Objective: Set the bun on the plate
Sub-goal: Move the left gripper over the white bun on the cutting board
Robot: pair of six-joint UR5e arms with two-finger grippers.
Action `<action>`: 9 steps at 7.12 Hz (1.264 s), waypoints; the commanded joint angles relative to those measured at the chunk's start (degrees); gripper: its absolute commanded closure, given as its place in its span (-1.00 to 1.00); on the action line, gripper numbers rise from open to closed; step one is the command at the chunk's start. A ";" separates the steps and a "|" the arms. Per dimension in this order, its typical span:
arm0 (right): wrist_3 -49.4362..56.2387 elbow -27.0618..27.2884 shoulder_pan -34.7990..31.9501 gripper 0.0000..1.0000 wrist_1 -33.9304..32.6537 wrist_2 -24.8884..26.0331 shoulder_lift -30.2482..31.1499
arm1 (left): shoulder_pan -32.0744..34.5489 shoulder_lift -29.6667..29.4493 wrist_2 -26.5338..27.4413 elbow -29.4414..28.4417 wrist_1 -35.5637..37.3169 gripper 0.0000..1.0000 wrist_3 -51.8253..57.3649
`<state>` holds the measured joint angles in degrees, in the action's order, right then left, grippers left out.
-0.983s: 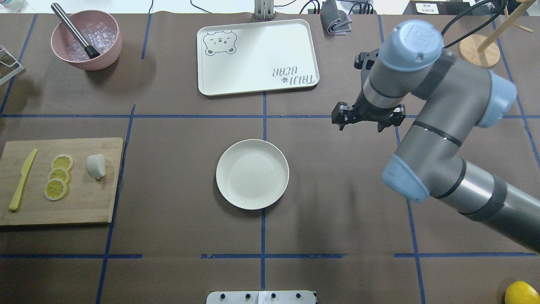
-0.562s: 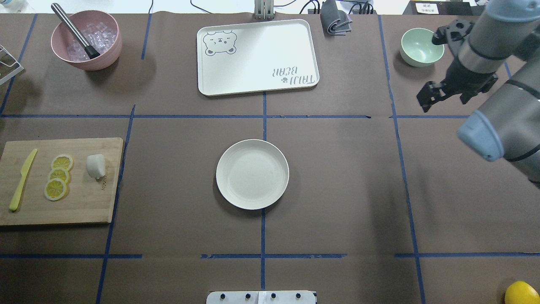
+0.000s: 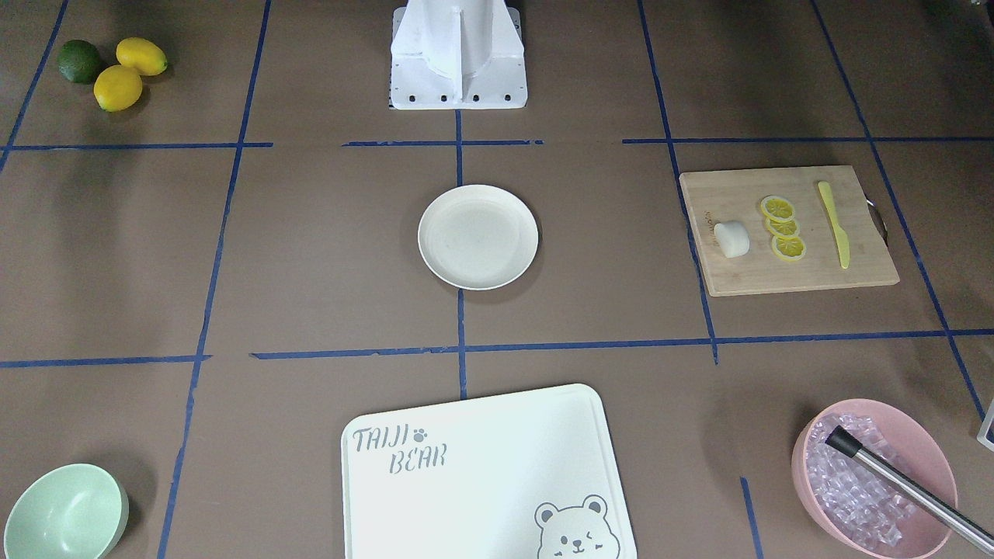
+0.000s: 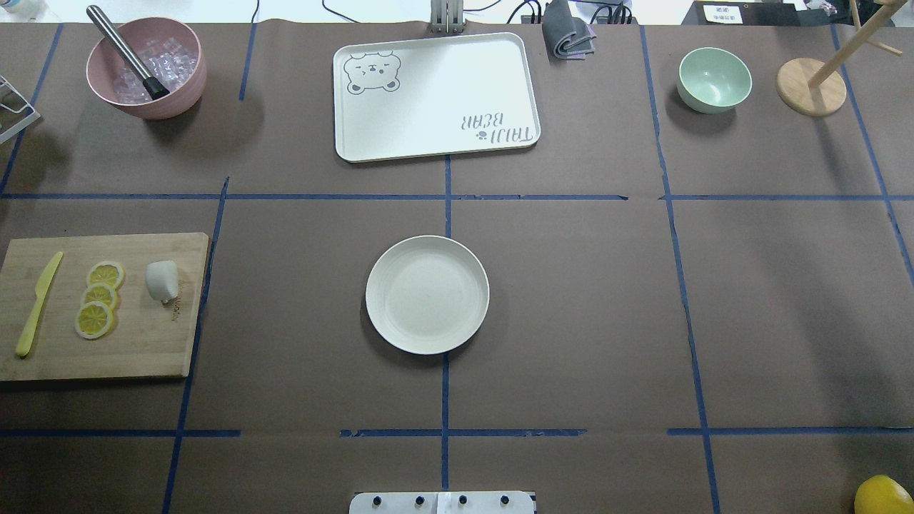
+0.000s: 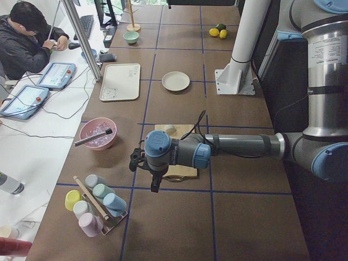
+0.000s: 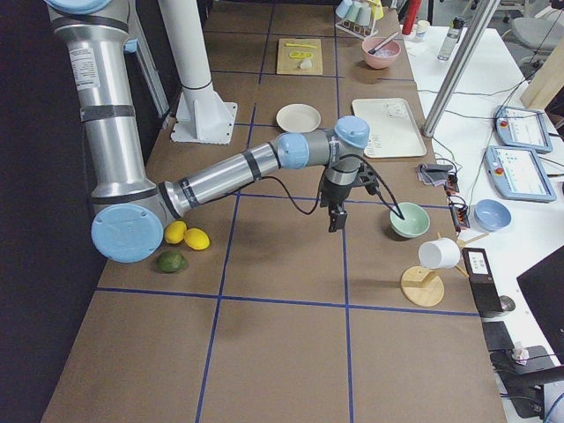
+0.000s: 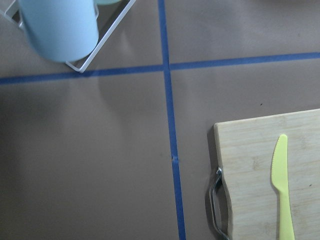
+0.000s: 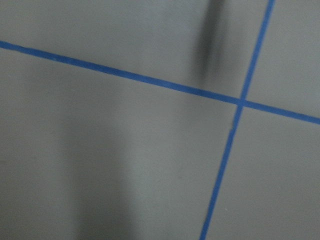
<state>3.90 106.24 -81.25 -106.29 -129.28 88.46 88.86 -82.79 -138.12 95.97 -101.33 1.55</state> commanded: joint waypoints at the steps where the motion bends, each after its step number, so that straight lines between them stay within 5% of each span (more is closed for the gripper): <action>1: 2.68 -1.91 -8.63 -1.00 0.11 -1.67 7.05 | 0.00 -0.09 0.13 -0.60 -4.23 -1.00 0.21; 5: 2.08 -5.43 -9.10 -1.00 12.68 -0.80 10.68 | -0.70 0.00 -0.22 -3.33 -11.26 -1.00 -0.40; 9: 1.90 -5.43 -9.10 -1.00 12.86 -0.89 10.68 | -16.92 0.00 1.08 3.67 -21.27 -1.00 -37.68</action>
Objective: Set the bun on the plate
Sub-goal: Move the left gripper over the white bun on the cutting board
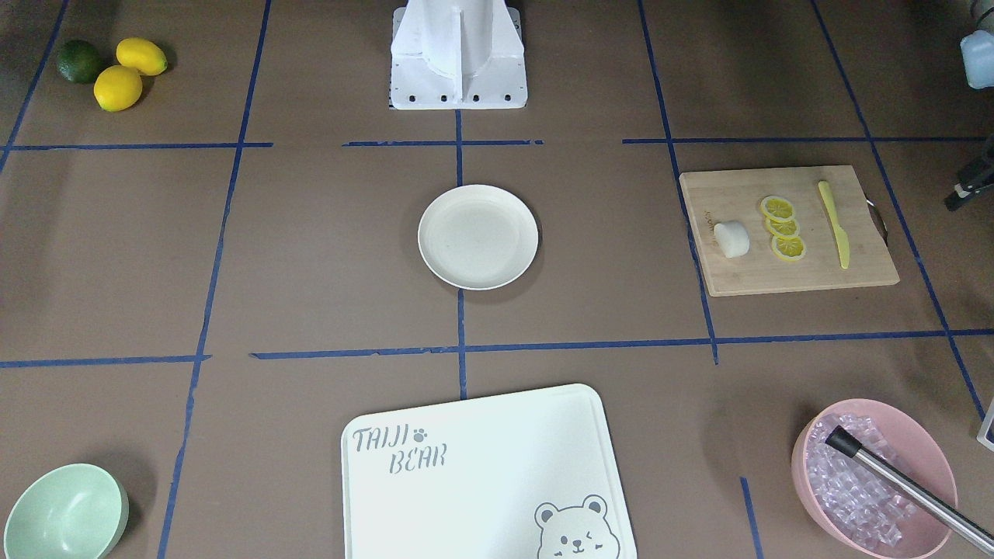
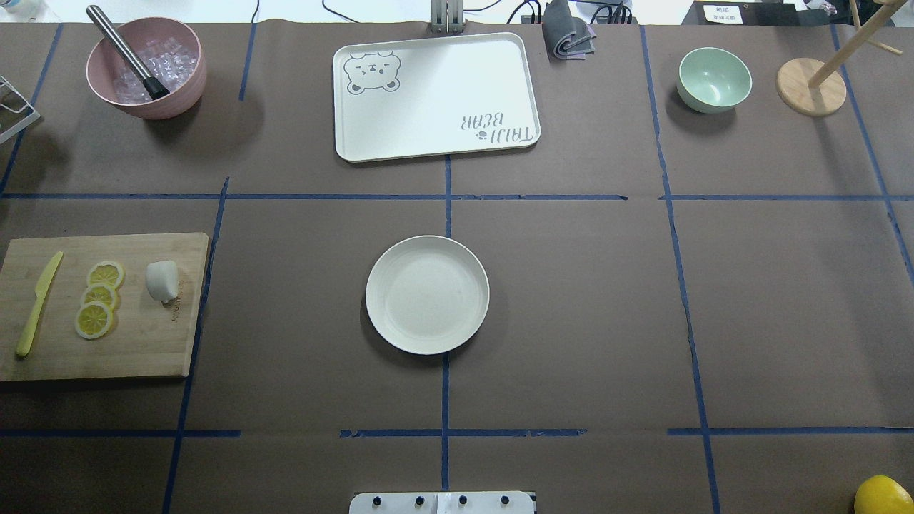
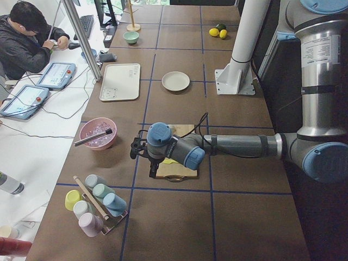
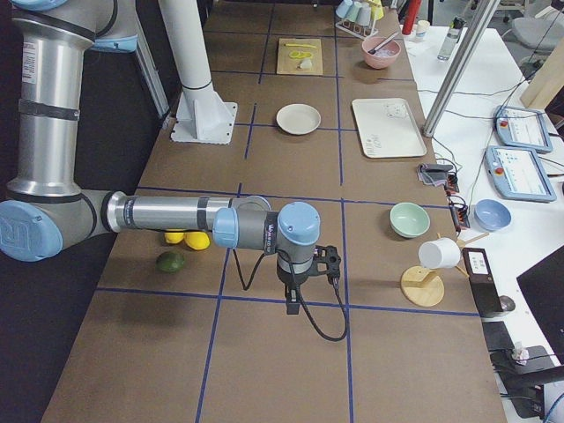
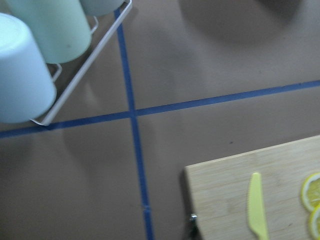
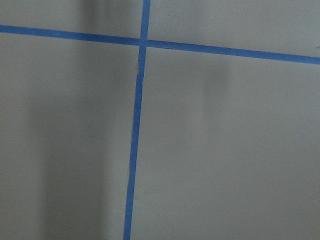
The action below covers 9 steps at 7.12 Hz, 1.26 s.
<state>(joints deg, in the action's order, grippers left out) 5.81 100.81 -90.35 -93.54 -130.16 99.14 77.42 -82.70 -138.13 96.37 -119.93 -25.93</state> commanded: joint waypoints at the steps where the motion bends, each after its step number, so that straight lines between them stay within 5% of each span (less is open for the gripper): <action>1: -0.01 0.00 0.00 -1.00 0.11 -0.01 0.00 | -12.48 -0.09 8.15 8.09 -2.33 -1.00 -18.90; 4: -0.10 0.00 0.00 -1.00 0.11 -0.01 -0.09 | -32.01 -7.18 21.98 9.29 -2.24 -1.00 -35.82; 6: -0.10 -0.09 0.00 -1.00 0.11 -0.01 -0.09 | -34.61 -11.68 22.37 3.68 -1.36 -1.00 -36.39; 9: -0.10 -0.09 0.00 -1.00 0.11 -0.10 0.00 | -34.70 -10.81 22.37 2.60 -0.05 -0.99 -36.12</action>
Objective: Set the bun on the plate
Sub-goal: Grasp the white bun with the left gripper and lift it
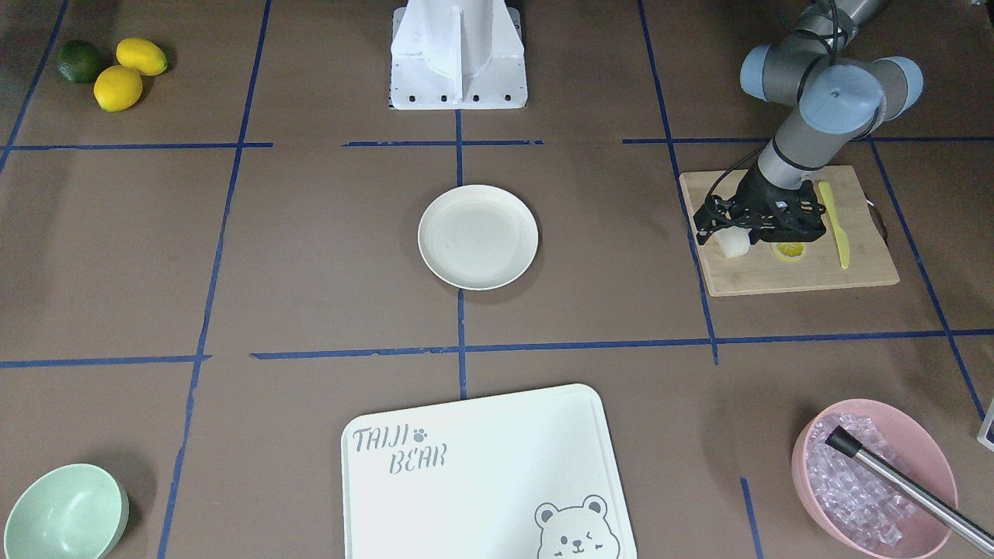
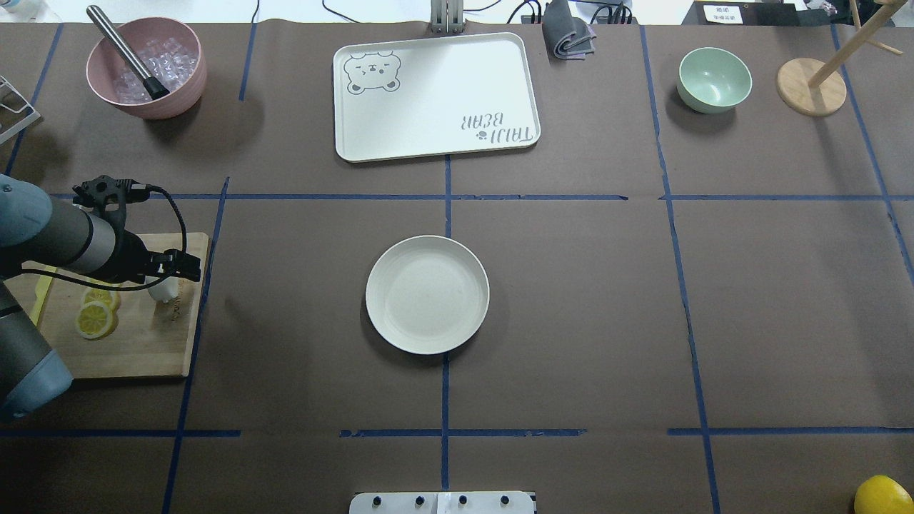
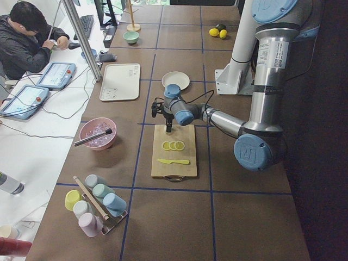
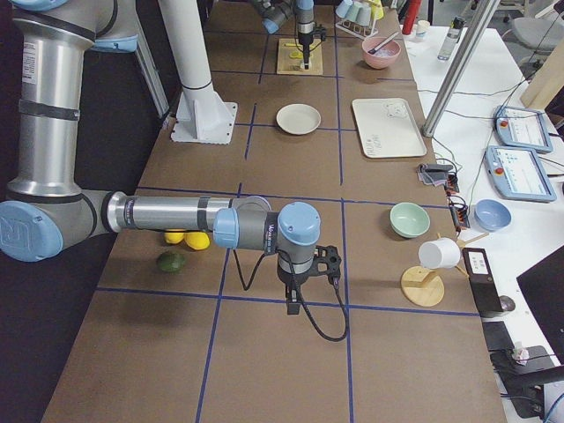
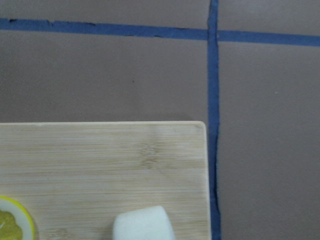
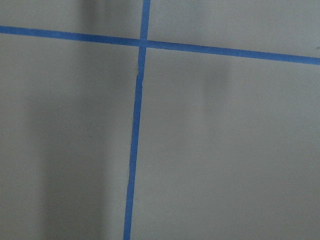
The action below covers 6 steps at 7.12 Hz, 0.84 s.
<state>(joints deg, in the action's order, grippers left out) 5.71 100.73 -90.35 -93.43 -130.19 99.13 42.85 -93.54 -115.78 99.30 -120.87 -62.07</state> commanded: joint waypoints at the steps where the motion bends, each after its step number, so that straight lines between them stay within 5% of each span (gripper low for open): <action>1: -0.09 -0.01 0.00 -1.00 0.00 -0.07 0.01 | -0.14 -0.07 0.03 -0.24 1.24 -0.73 -0.07; 2: -0.09 -0.01 0.00 -1.00 0.00 -0.07 0.01 | -0.14 -0.07 -0.05 -0.24 1.25 0.42 -0.07; 3: -0.09 0.08 0.00 -1.00 0.00 -0.07 0.01 | -0.05 0.02 -0.06 0.19 1.33 0.77 -0.07; 6: -0.09 -0.01 0.00 -1.00 0.00 -0.07 0.01 | 0.04 -1.20 -0.14 1.69 3.77 0.84 -0.33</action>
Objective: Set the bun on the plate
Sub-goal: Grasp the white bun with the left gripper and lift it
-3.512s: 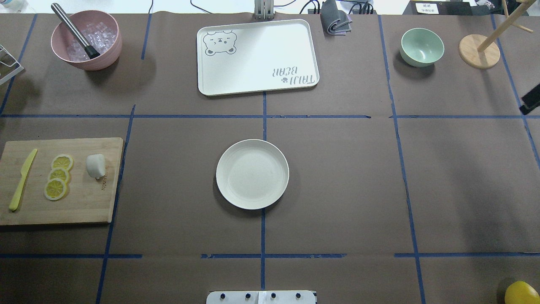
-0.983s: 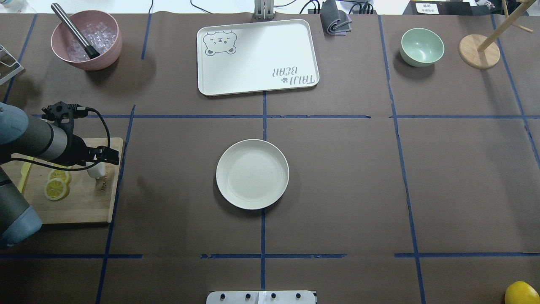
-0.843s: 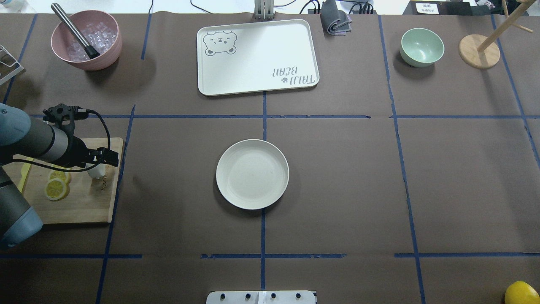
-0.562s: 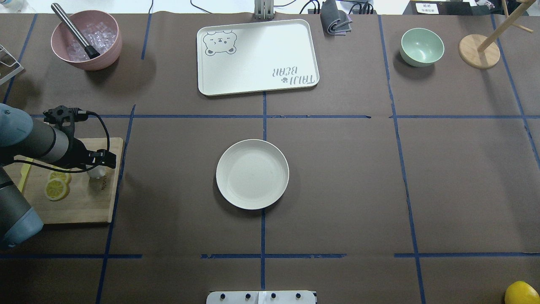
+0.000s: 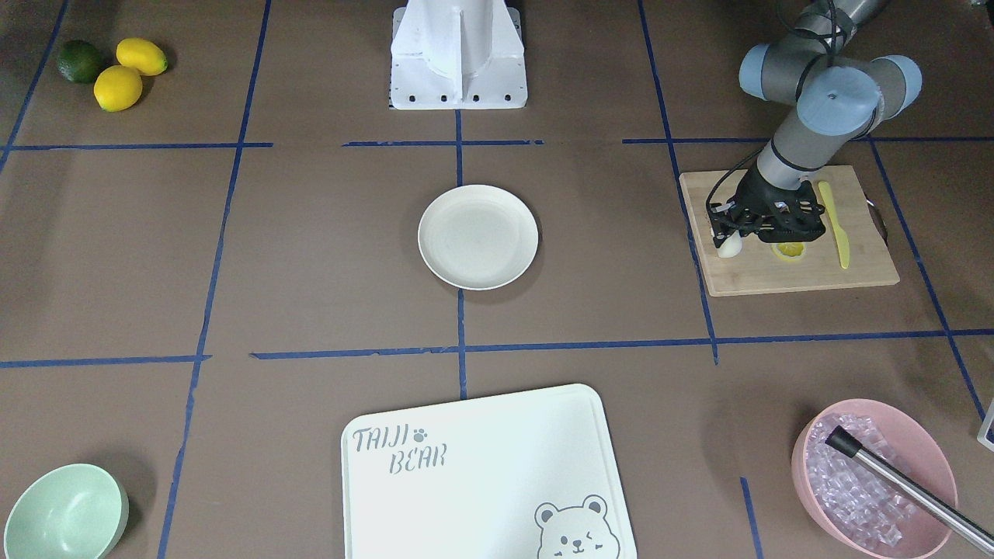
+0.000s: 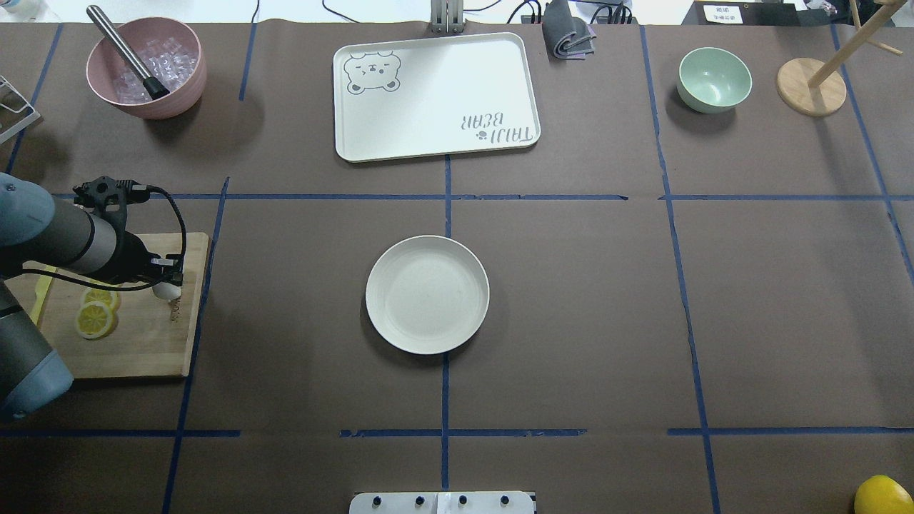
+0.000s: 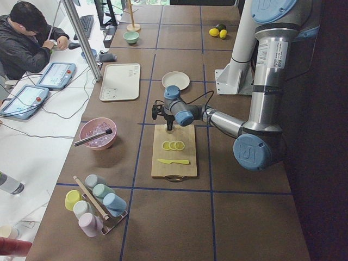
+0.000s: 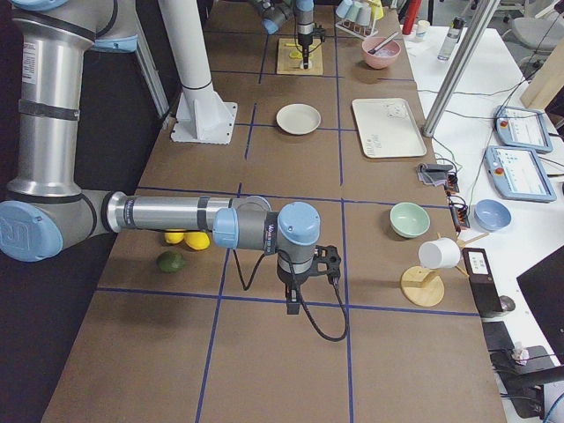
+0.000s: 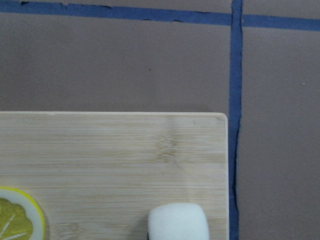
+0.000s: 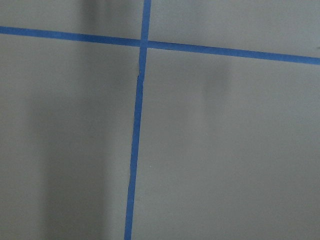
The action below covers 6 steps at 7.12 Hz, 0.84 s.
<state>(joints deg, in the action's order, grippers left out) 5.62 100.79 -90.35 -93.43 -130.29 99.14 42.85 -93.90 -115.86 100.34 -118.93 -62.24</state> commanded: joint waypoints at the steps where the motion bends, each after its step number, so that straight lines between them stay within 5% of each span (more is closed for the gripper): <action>1: 0.00 -0.07 0.00 -1.00 0.00 0.04 0.09 | 0.04 -5.89 -0.07 1.25 7.17 0.84 -2.25; 4: 0.00 -0.16 0.00 -1.00 0.00 0.04 -0.09 | -7.23 -27.76 2.55 -1.45 26.07 0.83 -16.27; 6: 0.00 -0.16 0.00 -1.00 0.00 0.04 -0.09 | -13.81 -39.99 10.26 -12.04 25.43 0.82 -25.68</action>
<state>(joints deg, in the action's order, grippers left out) 5.63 100.64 -90.35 -93.43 -130.25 99.07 33.22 -126.24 -110.34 94.57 -93.71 -81.70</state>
